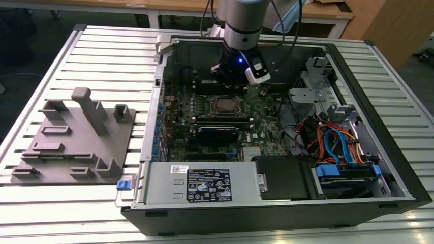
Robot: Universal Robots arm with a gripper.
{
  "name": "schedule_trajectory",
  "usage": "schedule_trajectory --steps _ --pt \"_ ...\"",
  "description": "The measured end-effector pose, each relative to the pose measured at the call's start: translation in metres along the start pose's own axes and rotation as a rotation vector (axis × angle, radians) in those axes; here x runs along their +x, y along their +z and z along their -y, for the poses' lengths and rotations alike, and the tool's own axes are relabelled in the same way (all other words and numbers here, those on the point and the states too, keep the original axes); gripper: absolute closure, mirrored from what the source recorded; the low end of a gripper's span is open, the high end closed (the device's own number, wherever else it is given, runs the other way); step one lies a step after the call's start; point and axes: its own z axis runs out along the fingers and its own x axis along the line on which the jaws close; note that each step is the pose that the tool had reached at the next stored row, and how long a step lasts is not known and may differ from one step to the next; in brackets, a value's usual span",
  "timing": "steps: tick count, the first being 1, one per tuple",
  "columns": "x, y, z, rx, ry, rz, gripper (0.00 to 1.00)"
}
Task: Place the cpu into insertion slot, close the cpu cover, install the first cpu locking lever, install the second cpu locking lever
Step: 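Install the first cpu locking lever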
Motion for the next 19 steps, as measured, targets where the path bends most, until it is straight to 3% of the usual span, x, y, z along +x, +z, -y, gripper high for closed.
schedule_trajectory --steps 13,19 --pt "-0.0001 -0.0033 -0.0004 -0.0004 0.0 0.0003 0.9" --pt "-0.0002 -0.0025 -0.0003 0.0028 0.0 0.0001 0.9"
